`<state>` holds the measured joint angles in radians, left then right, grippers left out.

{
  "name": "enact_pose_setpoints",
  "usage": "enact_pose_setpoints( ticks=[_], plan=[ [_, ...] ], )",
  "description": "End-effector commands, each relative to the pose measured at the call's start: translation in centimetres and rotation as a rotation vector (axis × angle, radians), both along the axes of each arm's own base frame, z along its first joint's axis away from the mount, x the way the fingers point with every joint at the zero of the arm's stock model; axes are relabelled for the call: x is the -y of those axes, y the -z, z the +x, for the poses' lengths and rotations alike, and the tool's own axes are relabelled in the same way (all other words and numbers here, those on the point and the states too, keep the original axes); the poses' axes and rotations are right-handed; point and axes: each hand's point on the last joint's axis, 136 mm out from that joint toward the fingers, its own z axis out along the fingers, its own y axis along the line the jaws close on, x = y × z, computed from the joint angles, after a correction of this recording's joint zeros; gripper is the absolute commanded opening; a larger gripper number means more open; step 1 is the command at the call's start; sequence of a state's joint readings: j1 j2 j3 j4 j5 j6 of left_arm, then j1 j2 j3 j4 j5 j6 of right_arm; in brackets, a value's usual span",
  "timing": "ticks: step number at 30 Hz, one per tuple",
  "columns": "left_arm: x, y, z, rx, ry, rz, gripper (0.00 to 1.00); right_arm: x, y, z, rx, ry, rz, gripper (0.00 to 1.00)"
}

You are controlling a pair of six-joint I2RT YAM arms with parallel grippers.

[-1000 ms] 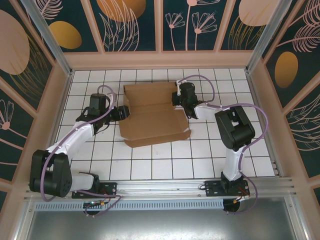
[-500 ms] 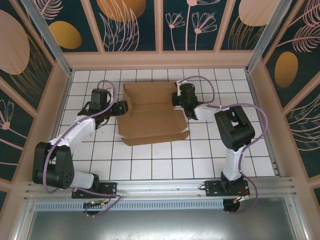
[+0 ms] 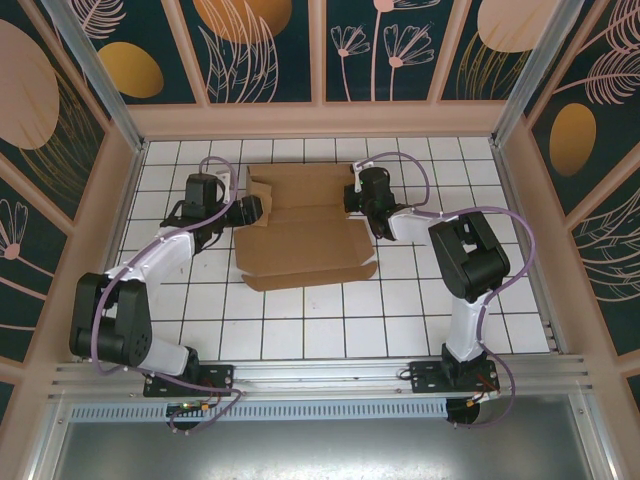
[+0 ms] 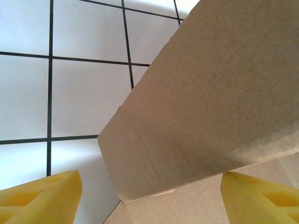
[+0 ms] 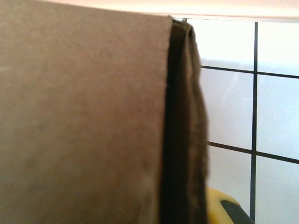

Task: Fold the paper box

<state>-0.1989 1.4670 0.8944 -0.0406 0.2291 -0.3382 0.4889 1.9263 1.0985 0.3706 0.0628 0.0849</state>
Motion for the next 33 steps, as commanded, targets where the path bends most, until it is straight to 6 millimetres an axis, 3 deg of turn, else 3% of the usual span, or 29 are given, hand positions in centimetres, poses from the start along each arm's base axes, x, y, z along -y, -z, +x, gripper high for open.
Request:
enact_pose_setpoints(
  ticks=[1,10,16,22,28,33],
  plan=[
    [0.4,-2.2,1.8,0.110,0.010,0.009,0.78,0.8,9.7,-6.5,-0.317,-0.072,-0.150,0.00],
    [-0.8,-3.1,4.3,0.210,-0.040,0.100,0.76,0.4,9.3,-7.0,-0.289,-0.097,-0.167,0.00],
    [-0.5,-3.0,5.4,0.248,-0.015,0.129,0.73,0.5,8.6,-7.0,-0.266,-0.094,-0.173,0.00],
    [-1.3,-1.5,5.6,0.235,-0.049,0.172,0.52,0.7,8.4,-6.9,-0.258,-0.084,-0.171,0.00],
    [-2.3,-0.6,5.4,0.237,-0.113,0.306,0.24,0.7,7.5,-7.0,-0.221,-0.038,-0.172,0.00],
    [-4.0,-0.3,5.4,0.237,-0.219,0.377,0.10,1.1,6.0,-6.9,-0.171,0.004,-0.175,0.00]
  ],
)
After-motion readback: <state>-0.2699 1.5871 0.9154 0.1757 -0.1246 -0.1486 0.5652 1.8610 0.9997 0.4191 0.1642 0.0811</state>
